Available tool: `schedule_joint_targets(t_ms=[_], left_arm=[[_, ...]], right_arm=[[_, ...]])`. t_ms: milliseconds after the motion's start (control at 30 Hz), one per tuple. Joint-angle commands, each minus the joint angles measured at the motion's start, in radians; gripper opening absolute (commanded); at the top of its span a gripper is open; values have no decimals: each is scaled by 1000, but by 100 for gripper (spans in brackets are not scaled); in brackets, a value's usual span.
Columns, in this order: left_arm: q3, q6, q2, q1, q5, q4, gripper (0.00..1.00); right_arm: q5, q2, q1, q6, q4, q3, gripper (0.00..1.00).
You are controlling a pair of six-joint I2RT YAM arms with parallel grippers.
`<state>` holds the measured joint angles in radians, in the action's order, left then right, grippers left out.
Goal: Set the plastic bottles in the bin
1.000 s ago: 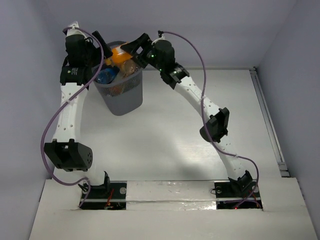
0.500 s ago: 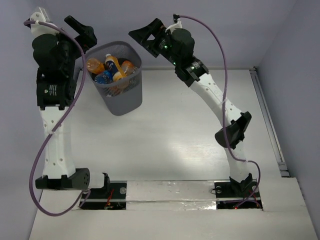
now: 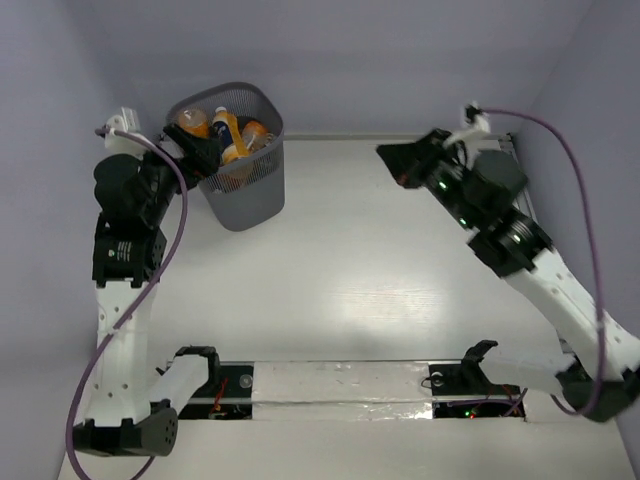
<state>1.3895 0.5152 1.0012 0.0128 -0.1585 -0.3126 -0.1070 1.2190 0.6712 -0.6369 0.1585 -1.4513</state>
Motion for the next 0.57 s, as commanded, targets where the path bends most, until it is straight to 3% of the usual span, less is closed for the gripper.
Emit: schedule_joint_targets(t_ms=[0,33,67,167,233,333,533], left_arm=[[-134,54,-105,1,-85,64,99],[-167,84,-140,1,-107,70,99],[-200,101,-156,1,-118,75,99],[-309,157,-202,1,-191,133,99],[-359,183,-220,1,-231,185,99],[-374,223,-217,1,-277,240,99],[-320,220,-208,26,-245,267,99]], right_arm=[[-146,-261,-10,115,59,186,13],[-170,-316,-10,105,120,230,23],[-230,-369,-10,94,153,270,54],[-368,-557,-10,37,285,385,93],[-427,-658,-10,20,338,429,100],[-502,-711,-10,43,357,411,100],[-511,-668,-10,149,352,324,100]])
